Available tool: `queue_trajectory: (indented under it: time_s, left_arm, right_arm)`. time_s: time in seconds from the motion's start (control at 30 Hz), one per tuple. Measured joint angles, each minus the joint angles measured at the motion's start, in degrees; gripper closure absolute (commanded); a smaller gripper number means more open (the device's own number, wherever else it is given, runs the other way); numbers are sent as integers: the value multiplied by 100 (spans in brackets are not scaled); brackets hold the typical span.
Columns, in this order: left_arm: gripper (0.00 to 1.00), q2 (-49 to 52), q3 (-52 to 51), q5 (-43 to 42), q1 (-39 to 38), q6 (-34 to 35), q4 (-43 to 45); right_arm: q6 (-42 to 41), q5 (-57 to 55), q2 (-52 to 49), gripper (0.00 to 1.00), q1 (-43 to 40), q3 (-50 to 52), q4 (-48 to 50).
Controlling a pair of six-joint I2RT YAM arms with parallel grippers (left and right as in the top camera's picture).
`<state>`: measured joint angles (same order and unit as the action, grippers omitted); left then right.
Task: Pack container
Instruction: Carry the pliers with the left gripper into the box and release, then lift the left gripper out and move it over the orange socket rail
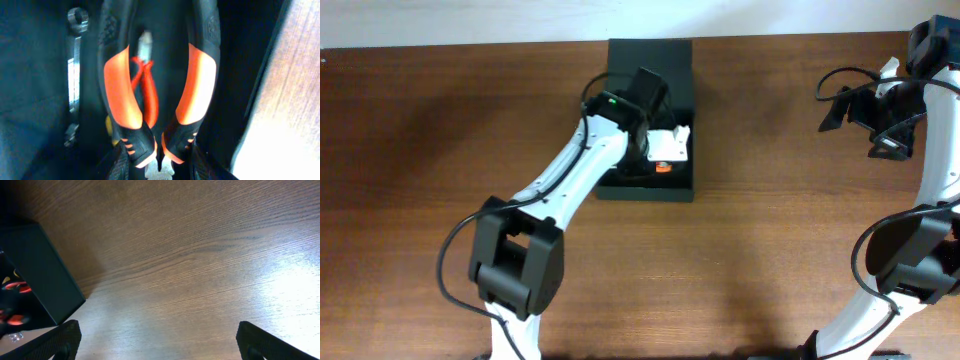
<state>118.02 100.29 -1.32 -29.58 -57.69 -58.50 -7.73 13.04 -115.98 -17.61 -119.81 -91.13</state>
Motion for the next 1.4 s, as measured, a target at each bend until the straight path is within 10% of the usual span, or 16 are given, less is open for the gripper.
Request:
queue_trajectory:
  time_s: [0.13, 0.27, 0.4, 0.5, 1.13, 1.4]
  left_arm:
    - [95, 109, 0, -17, -85, -68, -92]
    - [45, 234, 0, -17, -87, -105, -122]
    - [39, 310, 0, -15, -83, -127, -103]
    - [0, 310, 11, 13, -85, -114, -85]
    - [0, -337, 3106, 365, 566, 3121, -1069]
    - [6, -586, 3375, 63, 1921, 4232, -1198]
  right_arm:
    - [-4, 0, 0, 1, 2, 0, -2]
    - [-2, 0, 0, 1, 0, 0, -26]
    - [-2, 0, 0, 1, 0, 0, -44]
    - [0, 0, 0, 1, 0, 0, -42]
    - [0, 2, 0, 0, 0, 4, 146]
    - [13, 457, 0, 88, 22, 4, 566]
